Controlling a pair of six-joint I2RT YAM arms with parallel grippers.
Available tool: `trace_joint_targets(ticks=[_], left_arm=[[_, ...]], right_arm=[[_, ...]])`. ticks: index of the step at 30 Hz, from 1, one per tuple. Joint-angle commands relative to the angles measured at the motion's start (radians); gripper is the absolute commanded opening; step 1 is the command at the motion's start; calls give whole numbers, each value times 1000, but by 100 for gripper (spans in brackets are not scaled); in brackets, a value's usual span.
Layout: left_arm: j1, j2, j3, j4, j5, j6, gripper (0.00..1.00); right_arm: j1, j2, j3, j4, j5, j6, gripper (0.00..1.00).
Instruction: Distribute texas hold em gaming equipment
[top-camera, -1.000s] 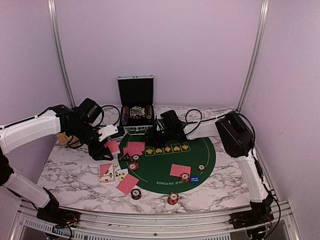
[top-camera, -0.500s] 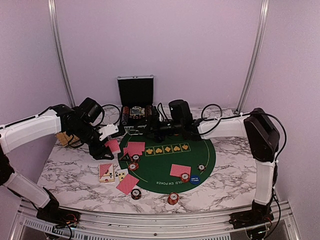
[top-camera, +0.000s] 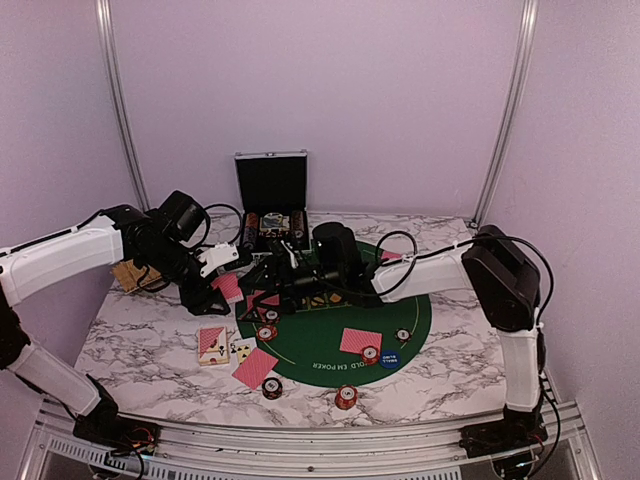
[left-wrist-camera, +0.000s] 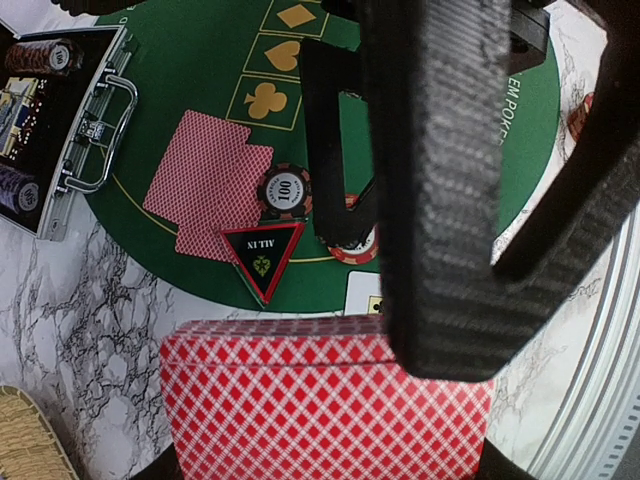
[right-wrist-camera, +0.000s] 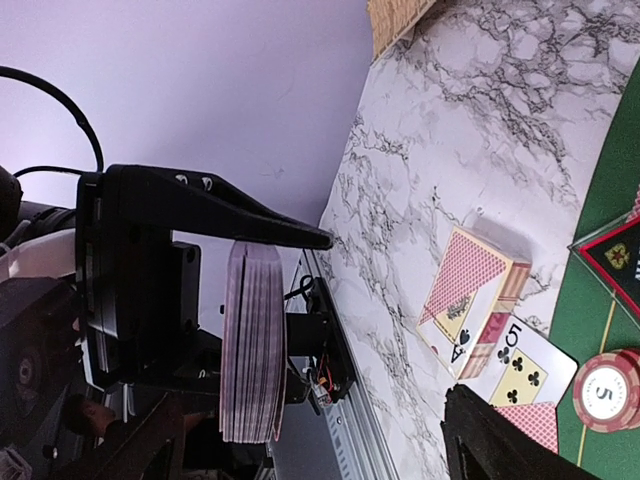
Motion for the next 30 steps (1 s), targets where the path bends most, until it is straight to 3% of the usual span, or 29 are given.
trace_joint_targets(ticks=[1,30], left_arm=[[3,8,30,15,12,-8,0],[4,7,29,18,16,-13,0]], right_arm=[[7,41,59,76,-14,52,88],[57,251,313,14,-24,122,85]])
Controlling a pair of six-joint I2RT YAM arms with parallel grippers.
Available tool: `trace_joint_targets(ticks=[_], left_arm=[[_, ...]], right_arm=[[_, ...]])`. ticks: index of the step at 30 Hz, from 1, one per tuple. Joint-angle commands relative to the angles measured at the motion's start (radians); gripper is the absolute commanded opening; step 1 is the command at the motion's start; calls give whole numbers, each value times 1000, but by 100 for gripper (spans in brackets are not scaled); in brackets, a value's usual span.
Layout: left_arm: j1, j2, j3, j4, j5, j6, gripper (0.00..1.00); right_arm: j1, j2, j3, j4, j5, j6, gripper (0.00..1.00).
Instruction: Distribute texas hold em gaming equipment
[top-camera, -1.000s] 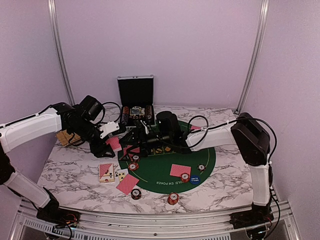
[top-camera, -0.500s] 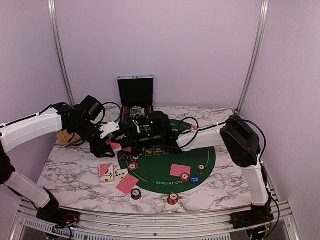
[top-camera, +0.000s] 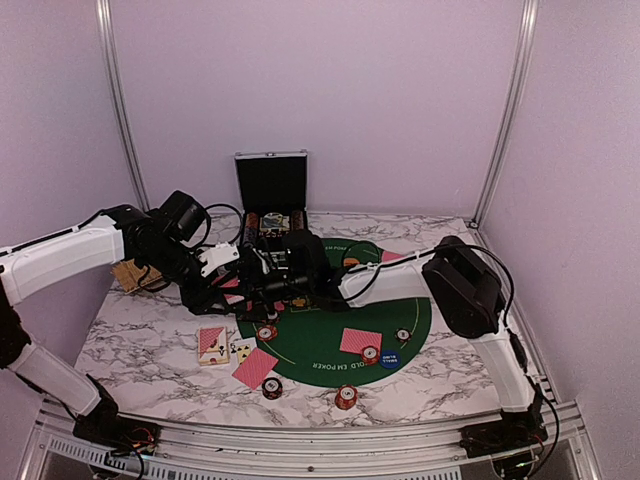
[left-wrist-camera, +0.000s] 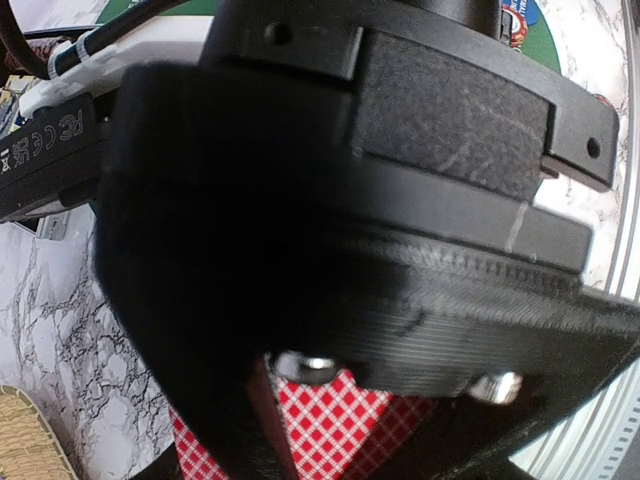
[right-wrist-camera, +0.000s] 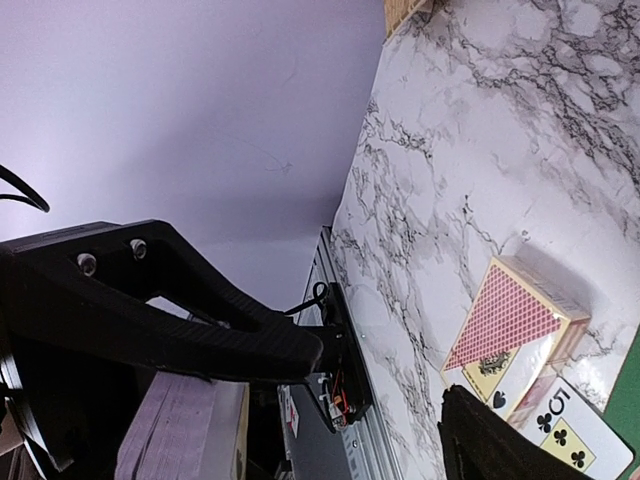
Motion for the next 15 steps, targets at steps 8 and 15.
trace_joint_targets(ticks=[8,15], left_arm=[[3,-10,24,13,5,-9,0],[3,-10,19,14,13,-6,0]], right_arm=[[-26,-24,-21,-46,52,10,80],[-54,-88,-75,-76,70,-25,72]])
